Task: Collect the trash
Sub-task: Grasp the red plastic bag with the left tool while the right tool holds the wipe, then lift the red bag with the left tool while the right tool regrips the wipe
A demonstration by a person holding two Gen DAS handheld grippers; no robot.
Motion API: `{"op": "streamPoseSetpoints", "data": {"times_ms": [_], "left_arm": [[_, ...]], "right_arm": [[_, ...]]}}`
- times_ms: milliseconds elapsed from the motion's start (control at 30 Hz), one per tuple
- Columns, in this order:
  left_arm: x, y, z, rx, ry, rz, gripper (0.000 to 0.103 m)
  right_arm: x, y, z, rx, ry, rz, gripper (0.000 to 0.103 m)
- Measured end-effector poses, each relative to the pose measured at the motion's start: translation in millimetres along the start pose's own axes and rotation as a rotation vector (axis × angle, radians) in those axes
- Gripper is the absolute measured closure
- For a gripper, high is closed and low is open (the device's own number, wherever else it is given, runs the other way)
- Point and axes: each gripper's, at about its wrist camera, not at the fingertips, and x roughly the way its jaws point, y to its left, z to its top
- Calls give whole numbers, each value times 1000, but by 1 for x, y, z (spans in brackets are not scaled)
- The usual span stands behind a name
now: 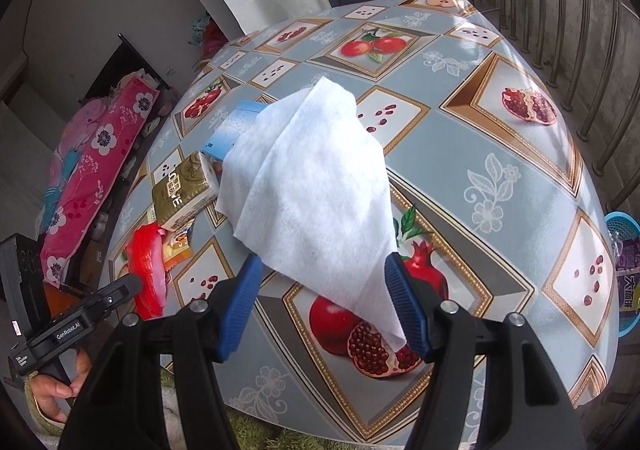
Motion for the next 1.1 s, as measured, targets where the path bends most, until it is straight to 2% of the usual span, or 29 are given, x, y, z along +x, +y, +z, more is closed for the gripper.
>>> {"op": "streamPoseSetpoints", "data": {"times_ms": [133, 233, 400, 567, 700, 967, 1100], "left_arm": [[4, 1, -1, -9, 11, 0, 65], [5, 3, -2, -22, 19, -3, 74], [-2, 5, -4, -24, -2, -3, 82], [-18, 1, -4, 22, -50, 38, 85], [-31, -1, 0, 38, -88, 40, 86], [-49, -7, 10, 62, -161, 21, 86], [-48, -7, 13, 53, -173, 9, 87]], "right_arm": [[3, -3, 3, 9, -5, 3, 44], [8, -5, 2, 20, 12, 5, 54], [8, -5, 1, 27, 18, 17, 83], [-5, -2, 3, 20, -14, 27, 97], [-16, 0, 7, 17, -41, 44, 102], [-44, 14, 20, -32, -129, 96, 103], [-45, 18, 26, -56, -137, 55, 103]]}}
